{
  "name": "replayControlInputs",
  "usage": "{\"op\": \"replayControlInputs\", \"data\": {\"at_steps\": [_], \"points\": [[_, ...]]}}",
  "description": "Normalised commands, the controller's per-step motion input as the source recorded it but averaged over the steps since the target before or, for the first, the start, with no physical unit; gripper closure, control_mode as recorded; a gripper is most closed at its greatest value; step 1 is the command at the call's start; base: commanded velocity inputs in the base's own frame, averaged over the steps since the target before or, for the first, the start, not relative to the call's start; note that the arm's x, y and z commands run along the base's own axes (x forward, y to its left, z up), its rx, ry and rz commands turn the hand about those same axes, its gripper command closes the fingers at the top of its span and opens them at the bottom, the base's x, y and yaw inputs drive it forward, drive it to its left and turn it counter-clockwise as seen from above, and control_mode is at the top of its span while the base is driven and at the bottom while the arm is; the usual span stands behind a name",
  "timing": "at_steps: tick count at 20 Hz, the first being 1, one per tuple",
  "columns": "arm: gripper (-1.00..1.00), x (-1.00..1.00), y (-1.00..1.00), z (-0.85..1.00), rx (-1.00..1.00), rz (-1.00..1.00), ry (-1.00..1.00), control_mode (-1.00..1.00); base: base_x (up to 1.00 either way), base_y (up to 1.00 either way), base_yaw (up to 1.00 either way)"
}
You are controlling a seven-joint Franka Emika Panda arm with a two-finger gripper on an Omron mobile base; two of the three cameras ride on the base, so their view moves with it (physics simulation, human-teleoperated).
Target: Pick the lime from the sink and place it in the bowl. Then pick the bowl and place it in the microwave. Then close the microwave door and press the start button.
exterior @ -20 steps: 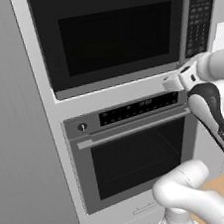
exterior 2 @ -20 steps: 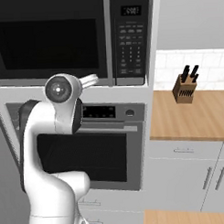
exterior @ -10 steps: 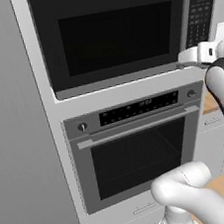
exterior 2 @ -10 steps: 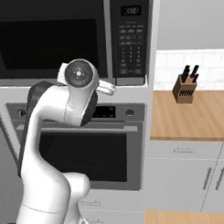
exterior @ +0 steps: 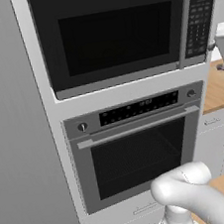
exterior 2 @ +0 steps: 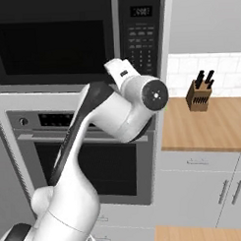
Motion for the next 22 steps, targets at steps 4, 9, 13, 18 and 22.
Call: {"op": "replayControlInputs", "data": {"at_steps": [4,9,13,18,22], "points": [[-1.0,0.56,-0.04,0.0,0.61,-0.21,0.0,-1.0,0.0,0.0,0.0],[1.0,0.63,0.08,-0.05,0.48,-0.22,0.0,-1.0,0.0,0.0,0.0],[1.0,0.55,-0.01,-0.22,0.26,-0.04,0.05,-1.0,0.0,0.0,0.0],[1.0,0.32,-0.23,-0.03,0.2,0.0,0.04,-1.0,0.0,0.0,0.0],[1.0,0.22,-0.19,-0.01,0.06,0.0,0.01,-1.0,0.0,0.0,0.0]]}}
